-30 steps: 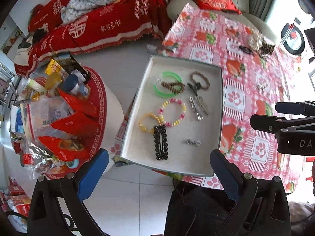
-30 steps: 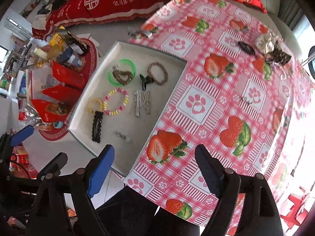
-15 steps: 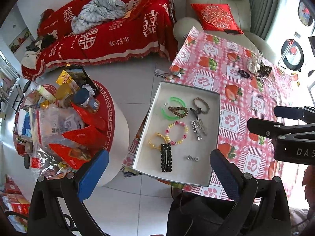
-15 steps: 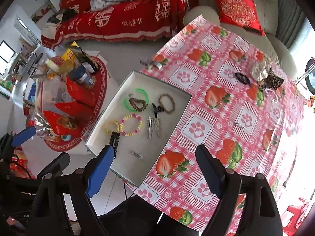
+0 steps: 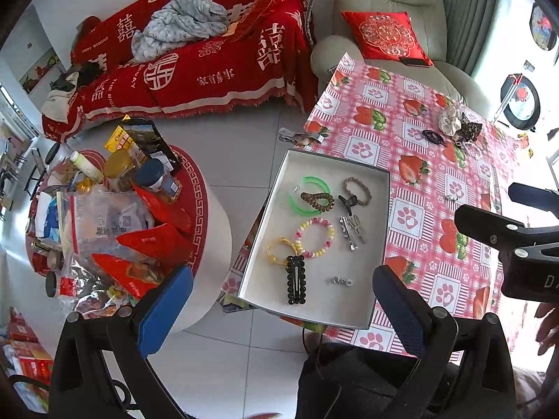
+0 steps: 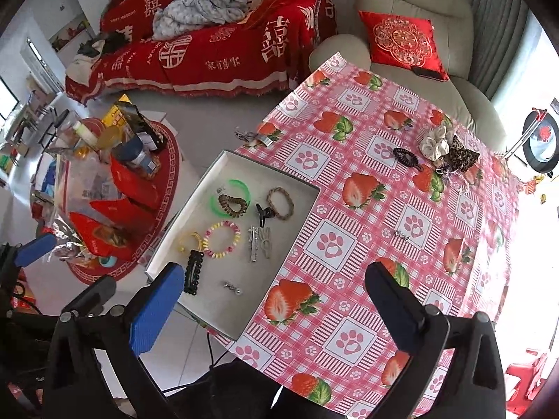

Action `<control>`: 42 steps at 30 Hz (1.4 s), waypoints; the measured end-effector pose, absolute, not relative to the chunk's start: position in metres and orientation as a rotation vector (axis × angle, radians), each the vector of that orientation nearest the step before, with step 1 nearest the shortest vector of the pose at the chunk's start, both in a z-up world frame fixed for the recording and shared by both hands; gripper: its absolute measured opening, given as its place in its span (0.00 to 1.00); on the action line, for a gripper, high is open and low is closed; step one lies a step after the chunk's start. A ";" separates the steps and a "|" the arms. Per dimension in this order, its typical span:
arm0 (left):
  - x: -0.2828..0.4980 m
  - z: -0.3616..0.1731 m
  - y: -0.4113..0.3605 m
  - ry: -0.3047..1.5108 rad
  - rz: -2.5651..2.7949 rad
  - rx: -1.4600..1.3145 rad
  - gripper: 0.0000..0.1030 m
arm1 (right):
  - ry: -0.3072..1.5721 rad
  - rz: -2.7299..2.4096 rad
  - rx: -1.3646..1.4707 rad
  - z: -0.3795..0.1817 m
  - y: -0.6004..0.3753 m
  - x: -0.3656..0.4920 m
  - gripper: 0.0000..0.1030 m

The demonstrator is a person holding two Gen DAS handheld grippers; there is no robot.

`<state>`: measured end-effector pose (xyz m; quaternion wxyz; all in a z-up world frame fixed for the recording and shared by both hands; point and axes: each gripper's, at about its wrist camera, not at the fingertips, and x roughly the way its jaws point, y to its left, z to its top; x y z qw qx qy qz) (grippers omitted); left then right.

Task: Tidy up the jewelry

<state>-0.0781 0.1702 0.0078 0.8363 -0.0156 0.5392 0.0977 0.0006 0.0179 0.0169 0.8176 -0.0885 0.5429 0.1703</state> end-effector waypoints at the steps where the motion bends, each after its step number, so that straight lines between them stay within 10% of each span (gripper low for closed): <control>1: -0.079 0.009 0.170 1.142 0.207 -0.035 1.00 | 1.155 0.363 -0.191 0.018 0.019 0.000 1.00; 42: -0.081 0.009 0.164 1.158 0.207 -0.048 1.00 | 1.153 0.346 -0.217 0.022 0.020 -0.003 1.00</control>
